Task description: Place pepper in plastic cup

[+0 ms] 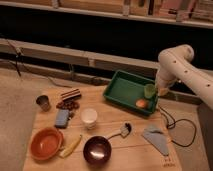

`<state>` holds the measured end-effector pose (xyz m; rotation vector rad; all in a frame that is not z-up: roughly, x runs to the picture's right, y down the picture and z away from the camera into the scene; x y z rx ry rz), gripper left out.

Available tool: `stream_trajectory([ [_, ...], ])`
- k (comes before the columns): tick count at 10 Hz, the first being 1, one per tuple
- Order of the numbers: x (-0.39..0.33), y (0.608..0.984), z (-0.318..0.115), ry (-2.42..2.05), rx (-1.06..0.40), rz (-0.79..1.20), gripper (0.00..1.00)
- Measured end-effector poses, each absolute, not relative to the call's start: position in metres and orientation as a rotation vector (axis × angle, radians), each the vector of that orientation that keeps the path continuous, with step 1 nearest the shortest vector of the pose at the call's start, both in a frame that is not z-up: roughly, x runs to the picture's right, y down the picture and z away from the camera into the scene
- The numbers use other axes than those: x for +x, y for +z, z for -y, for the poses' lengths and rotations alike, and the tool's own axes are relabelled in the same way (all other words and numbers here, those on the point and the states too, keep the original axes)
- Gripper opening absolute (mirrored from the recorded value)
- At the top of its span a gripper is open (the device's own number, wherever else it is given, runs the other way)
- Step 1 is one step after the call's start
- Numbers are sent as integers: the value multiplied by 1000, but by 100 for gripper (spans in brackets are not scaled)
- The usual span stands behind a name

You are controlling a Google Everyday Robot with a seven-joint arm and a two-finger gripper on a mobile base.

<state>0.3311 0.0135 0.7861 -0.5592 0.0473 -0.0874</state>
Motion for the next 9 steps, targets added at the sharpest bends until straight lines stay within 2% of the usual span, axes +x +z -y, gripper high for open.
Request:
stream_trajectory([
  [5,373,818,5,-91,-651,-67,0],
  [9,358,846,12,-179,-717,-55,0],
])
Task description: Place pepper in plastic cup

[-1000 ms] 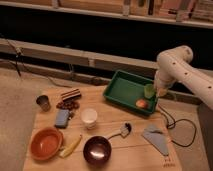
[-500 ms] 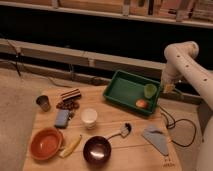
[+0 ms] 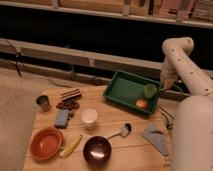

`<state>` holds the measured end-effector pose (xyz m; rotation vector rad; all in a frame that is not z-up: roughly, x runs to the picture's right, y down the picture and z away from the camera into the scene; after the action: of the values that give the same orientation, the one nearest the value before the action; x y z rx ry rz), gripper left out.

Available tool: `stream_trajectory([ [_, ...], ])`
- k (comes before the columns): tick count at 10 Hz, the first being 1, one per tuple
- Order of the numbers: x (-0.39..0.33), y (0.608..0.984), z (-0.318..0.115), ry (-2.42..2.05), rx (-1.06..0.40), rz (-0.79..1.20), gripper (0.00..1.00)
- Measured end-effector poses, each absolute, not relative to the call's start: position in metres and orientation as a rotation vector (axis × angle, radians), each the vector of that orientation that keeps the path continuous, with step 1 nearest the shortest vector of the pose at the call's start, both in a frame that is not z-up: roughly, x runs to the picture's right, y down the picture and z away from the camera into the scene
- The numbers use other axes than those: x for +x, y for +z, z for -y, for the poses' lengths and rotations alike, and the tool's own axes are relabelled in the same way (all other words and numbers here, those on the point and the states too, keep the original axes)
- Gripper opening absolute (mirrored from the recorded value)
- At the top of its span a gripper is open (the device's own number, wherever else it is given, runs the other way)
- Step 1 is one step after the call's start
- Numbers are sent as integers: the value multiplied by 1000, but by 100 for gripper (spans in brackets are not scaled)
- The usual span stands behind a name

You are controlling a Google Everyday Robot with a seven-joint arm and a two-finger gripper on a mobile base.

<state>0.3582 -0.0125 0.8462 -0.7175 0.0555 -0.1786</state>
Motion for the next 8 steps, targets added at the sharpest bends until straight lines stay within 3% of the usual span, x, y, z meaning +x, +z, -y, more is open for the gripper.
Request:
stream_trajectory([
  [8,278,889,4,-395,-801,-31,0],
])
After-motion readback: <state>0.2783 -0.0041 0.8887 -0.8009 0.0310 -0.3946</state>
